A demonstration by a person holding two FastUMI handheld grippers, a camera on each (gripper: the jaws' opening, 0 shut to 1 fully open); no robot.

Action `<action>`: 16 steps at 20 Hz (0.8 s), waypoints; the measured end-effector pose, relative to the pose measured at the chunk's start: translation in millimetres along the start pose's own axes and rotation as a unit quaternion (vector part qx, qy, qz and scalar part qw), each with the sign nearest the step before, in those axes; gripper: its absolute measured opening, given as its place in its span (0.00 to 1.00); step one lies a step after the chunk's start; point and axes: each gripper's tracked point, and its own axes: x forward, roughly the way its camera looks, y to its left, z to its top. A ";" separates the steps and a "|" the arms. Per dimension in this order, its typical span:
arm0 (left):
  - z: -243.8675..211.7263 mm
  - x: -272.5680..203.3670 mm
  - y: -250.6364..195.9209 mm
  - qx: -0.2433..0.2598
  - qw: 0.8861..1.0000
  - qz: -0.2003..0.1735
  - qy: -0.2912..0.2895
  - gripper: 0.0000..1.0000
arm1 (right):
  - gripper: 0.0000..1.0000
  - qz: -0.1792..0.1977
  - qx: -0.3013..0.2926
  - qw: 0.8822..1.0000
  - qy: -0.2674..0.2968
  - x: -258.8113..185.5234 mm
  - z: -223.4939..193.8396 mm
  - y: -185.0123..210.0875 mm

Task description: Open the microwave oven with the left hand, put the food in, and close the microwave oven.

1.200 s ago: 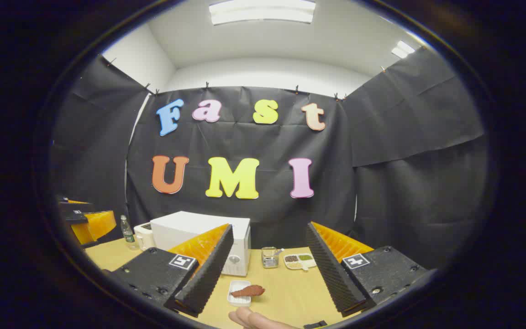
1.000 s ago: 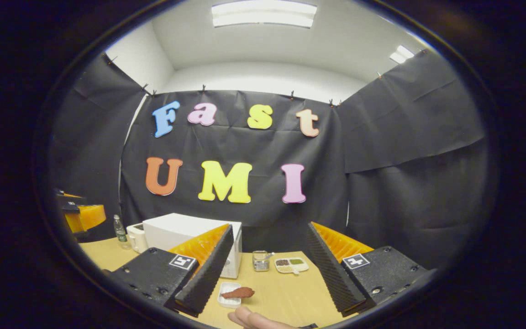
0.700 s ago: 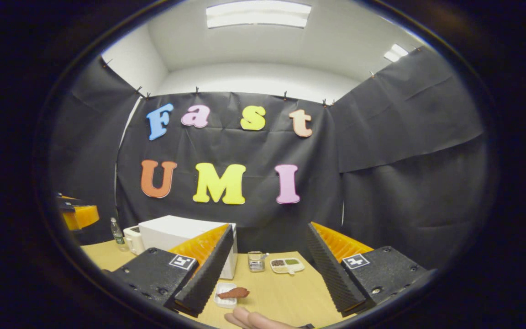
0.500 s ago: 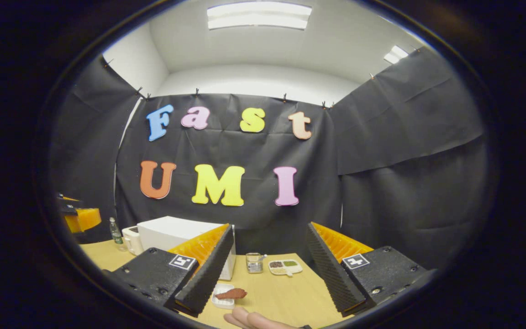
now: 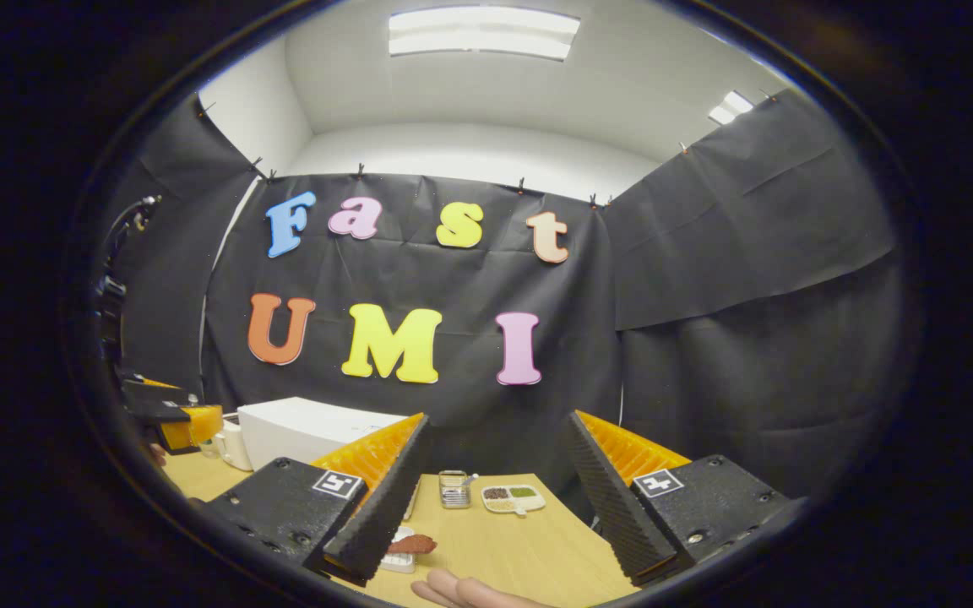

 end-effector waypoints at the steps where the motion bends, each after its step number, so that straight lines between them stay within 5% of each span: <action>1: -7.1 16.3 -4.5 0.000 1.000 -0.003 0.007 0.92 | 1.00 0.000 0.002 1.000 -0.001 1.7 -1.9 -3.5; 8: -65.4 116.6 -42.9 -0.006 0.998 -0.028 0.062 0.93 | 1.00 -0.009 -0.005 1.000 -0.009 15.6 -18.6 -29.2; 9: -71.9 128.6 -46.4 -0.006 0.998 -0.028 0.064 0.93 | 0.92 -0.010 -0.007 1.000 -0.008 17.3 -22.7 -31.3; 10: -78.2 140.2 -51.0 -0.006 0.997 -0.030 0.066 0.93 | 1.00 -0.009 -0.008 1.000 -0.005 19.1 -26.7 -33.1; 16: -127.1 202.3 -63.0 -0.012 0.995 -0.025 0.098 0.93 | 1.00 -0.013 -0.010 1.000 0.004 29.0 -46.1 -54.8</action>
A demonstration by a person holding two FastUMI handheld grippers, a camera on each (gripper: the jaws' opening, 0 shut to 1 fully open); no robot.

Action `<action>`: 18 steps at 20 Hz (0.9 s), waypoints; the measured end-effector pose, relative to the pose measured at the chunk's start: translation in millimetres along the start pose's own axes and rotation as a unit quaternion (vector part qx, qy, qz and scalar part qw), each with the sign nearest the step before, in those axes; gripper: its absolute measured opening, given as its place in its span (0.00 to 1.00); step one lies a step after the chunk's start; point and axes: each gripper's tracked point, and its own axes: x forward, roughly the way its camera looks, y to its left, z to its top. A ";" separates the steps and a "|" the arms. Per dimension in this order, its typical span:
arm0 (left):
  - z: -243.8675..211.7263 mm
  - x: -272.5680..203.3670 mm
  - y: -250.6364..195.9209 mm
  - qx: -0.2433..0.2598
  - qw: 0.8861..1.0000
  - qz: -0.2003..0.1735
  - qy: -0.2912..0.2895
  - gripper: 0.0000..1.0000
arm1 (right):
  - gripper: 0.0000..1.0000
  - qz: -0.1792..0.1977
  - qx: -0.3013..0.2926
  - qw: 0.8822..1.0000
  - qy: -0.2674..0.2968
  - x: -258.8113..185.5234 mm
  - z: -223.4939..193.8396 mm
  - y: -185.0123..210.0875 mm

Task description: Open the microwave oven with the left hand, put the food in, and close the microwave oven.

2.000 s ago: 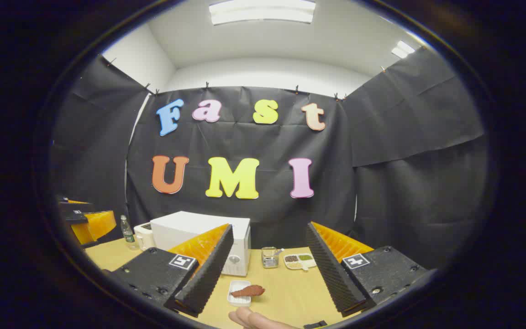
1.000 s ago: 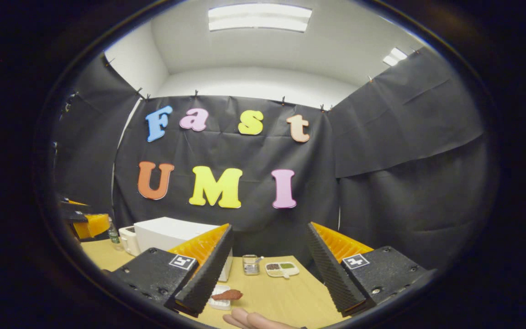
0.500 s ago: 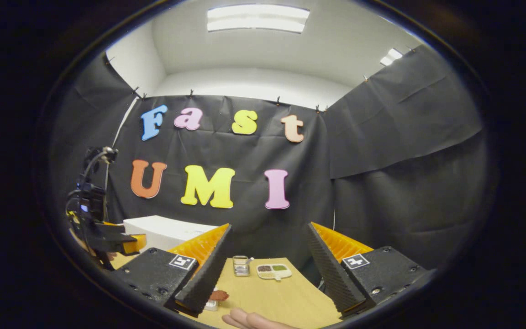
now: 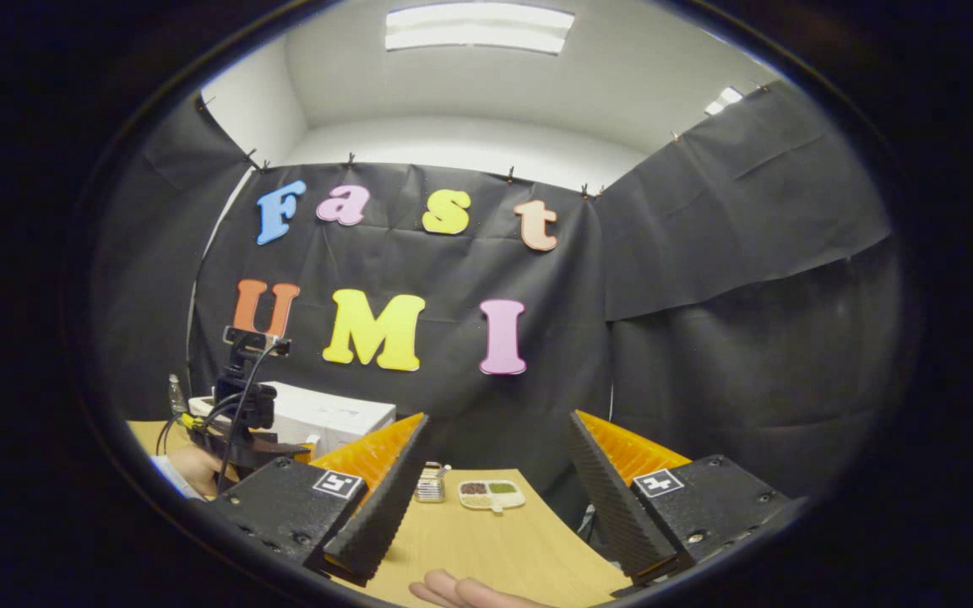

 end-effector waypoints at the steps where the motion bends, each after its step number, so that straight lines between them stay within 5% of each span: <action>1: -5.3 9.5 -0.1 -0.001 1.000 0.001 0.003 0.93 | 1.00 -0.003 -0.002 1.000 -0.001 1.7 -2.8 -4.4; 3: -11.6 24.6 0.3 -0.005 1.000 0.003 0.003 0.93 | 1.00 -0.009 -0.004 1.000 -0.001 5.9 -9.1 -12.8; 4: -11.9 30.6 1.0 -0.008 1.000 0.002 0.001 0.93 | 0.92 -0.011 -0.004 1.000 0.000 9.3 -13.4 -15.8; 5: -13.6 35.7 1.1 -0.011 1.000 0.003 -0.003 0.93 | 1.00 -0.013 -0.005 1.000 0.002 11.6 -18.7 -18.2; 6: -15.0 40.4 2.8 -0.012 1.000 0.007 -0.004 0.93 | 0.92 -0.014 -0.005 1.000 0.006 14.4 -22.9 -20.6; 7: -17.4 43.5 4.6 -0.013 1.000 0.011 -0.001 0.93 | 1.00 -0.014 -0.004 1.000 0.011 17.4 -28.1 -22.2; 8: -18.3 46.3 3.1 -0.013 1.000 0.009 -0.003 0.92 | 0.92 -0.014 -0.003 1.000 0.017 19.8 -33.6 -23.2; 9: -19.7 49.8 1.4 -0.011 1.000 0.007 -0.003 0.89 | 1.00 -0.013 -0.001 1.000 0.022 21.4 -38.9 -23.8; 11: -24.1 55.6 -3.3 -0.005 1.000 -0.006 0.004 0.74 | 0.93 -0.012 0.002 0.999 0.031 25.0 -47.3 -24.5; 12: -26.7 56.8 -4.7 -0.004 1.000 -0.010 0.007 0.77 | 1.00 -0.011 0.003 0.999 0.035 26.4 -50.4 -25.2; 13: -24.2 59.5 -0.3 -0.005 1.000 -0.001 -0.001 0.46 | 1.00 -0.010 0.005 0.999 0.040 27.0 -54.3 -25.1; 15: -24.5 58.7 1.8 -0.011 1.000 -0.004 0.002 0.43 | 1.00 -0.007 0.007 0.999 0.045 26.5 -58.1 -25.2; 16: -25.5 62.0 -2.3 -0.021 1.000 -0.014 0.006 0.43 | 0.92 -0.008 0.006 0.999 0.046 25.8 -58.8 -27.2; 18: -28.2 60.9 -4.6 -0.013 1.000 -0.009 0.012 0.17 | 0.92 -0.014 0.004 0.999 0.049 25.8 -59.1 -30.2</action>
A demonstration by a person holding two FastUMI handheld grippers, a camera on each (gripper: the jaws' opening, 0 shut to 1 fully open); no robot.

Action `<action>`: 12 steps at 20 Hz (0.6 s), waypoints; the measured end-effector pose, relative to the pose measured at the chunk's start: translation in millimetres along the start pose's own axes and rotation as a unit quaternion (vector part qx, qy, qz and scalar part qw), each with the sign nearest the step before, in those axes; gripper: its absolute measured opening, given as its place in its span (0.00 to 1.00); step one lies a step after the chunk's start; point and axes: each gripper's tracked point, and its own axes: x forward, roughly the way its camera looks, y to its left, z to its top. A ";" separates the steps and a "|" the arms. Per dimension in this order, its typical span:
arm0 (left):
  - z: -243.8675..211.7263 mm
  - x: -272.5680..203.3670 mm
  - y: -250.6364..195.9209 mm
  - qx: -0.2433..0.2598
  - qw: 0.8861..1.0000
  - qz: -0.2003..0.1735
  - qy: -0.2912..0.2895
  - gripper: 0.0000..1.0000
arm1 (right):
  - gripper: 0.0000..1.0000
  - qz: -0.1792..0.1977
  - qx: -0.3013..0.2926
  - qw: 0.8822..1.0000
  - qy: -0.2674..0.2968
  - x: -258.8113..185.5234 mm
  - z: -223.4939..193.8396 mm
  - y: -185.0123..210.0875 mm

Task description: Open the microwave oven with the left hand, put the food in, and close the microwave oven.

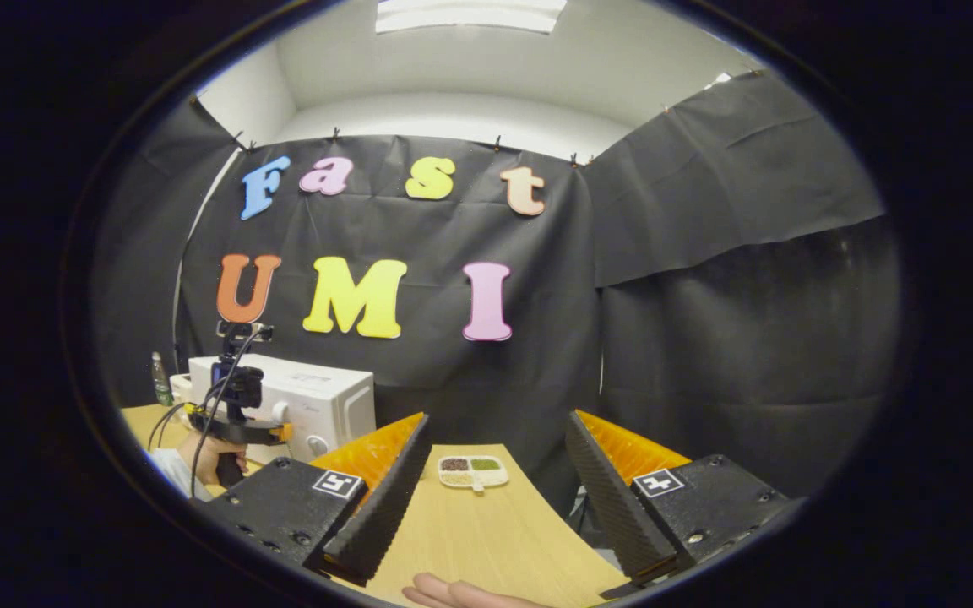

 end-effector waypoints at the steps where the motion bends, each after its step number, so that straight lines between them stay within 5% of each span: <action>1: -0.6 -3.8 3.4 0.007 1.000 0.006 0.002 0.17 | 0.92 -0.002 0.000 1.000 0.002 -1.4 -1.6 -1.3; 2: 0.5 -2.6 5.4 0.011 1.000 0.009 -0.002 0.08 | 0.92 -0.002 0.000 1.000 0.004 -3.2 -1.2 -1.3; 4: -6.2 -6.4 3.8 0.004 1.000 0.008 0.007 0.08 | 1.00 0.000 0.001 1.000 0.007 -7.9 -1.0 -0.4; 5: -4.7 -4.4 2.6 0.006 1.000 0.004 0.004 0.09 | 0.92 0.001 0.001 1.000 0.009 -9.9 -2.4 -0.6; 7: -6.2 -7.6 3.6 0.012 1.000 0.000 0.007 0.00 | 0.92 0.000 -0.001 1.000 0.011 -12.7 -2.3 -3.8; 11: -10.5 -30.1 6.2 0.012 1.000 -0.004 0.007 0.05 | 0.92 -0.004 -0.005 1.000 0.013 -13.8 -2.6 -5.8; 12: -12.6 -39.3 6.6 0.009 1.000 -0.011 0.003 0.05 | 1.00 -0.003 -0.004 1.000 0.017 -15.1 -4.5 -4.8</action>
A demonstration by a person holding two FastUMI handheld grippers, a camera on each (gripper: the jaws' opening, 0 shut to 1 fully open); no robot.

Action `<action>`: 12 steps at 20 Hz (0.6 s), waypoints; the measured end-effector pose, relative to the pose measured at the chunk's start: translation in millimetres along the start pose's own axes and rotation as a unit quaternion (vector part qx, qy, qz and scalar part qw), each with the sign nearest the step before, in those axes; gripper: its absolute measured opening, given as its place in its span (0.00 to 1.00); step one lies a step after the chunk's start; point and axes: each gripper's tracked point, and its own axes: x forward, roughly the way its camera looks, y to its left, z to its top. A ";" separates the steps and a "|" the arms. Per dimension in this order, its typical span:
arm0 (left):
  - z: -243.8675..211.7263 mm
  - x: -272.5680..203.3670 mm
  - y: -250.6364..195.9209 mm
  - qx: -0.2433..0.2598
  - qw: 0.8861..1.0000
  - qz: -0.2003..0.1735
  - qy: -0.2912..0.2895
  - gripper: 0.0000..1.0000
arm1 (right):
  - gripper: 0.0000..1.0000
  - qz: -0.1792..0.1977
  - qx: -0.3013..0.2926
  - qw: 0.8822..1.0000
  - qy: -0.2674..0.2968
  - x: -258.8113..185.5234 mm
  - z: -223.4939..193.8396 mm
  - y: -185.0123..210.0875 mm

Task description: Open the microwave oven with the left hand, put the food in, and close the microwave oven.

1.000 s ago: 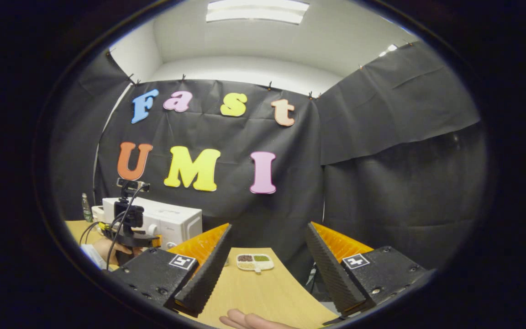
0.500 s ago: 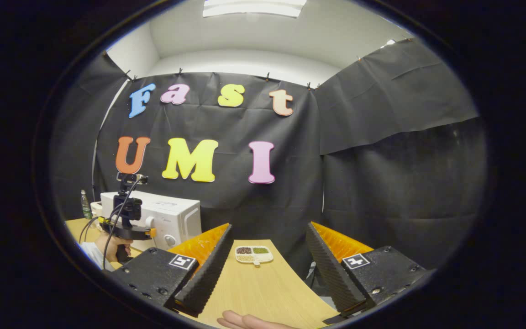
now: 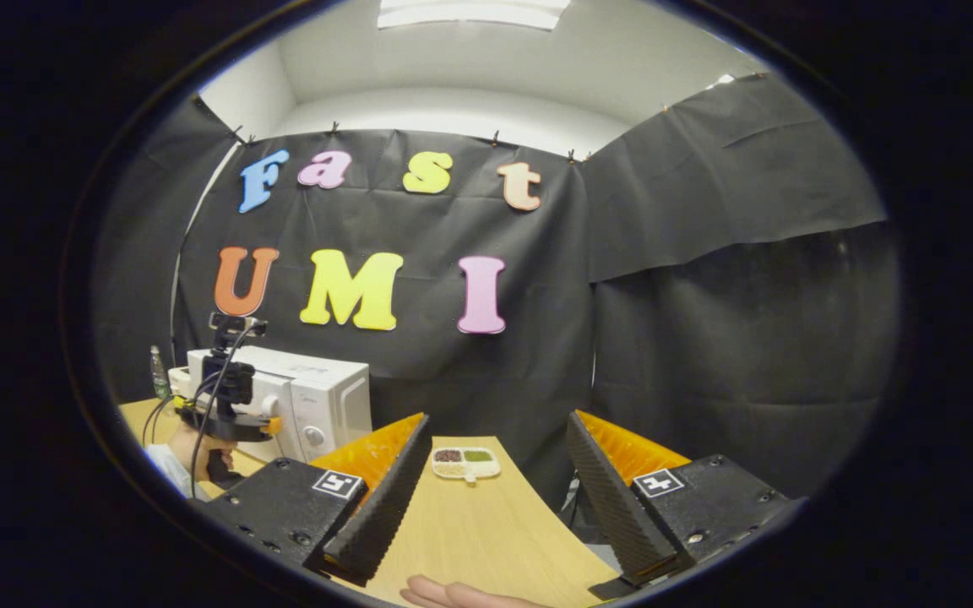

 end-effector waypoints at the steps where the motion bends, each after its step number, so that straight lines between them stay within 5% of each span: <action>1: -0.3 -10.7 1.1 -0.004 1.000 -0.007 -0.003 0.06 | 0.92 0.004 0.002 1.000 0.003 -1.1 -1.6 3.6; 3: -6.5 -30.5 6.2 -0.005 1.000 -0.017 -0.002 0.05 | 1.00 0.013 0.004 1.000 0.010 -2.5 -5.4 10.9; 4: -7.6 -40.0 9.0 -0.001 1.000 -0.021 -0.005 0.05 | 0.93 0.018 0.004 1.000 0.013 -3.8 -6.4 15.4; 8: -16.9 -78.4 24.5 0.008 1.000 -0.027 -0.012 0.06 | 0.92 0.032 0.003 0.999 0.030 -9.6 -13.5 31.2; 9: -19.1 -88.1 30.8 0.013 0.999 -0.029 -0.018 0.06 | 1.00 0.035 0.002 0.999 0.034 -12.3 -14.4 36.0; 10: -21.3 -97.3 35.8 0.013 0.999 -0.032 -0.020 0.06 | 0.93 0.038 0.001 0.999 0.035 -14.5 -13.2 40.2; 12: -27.4 -116.6 50.5 0.004 0.999 -0.036 -0.022 0.06 | 1.00 0.042 -0.003 0.999 0.035 -21.1 -11.4 48.2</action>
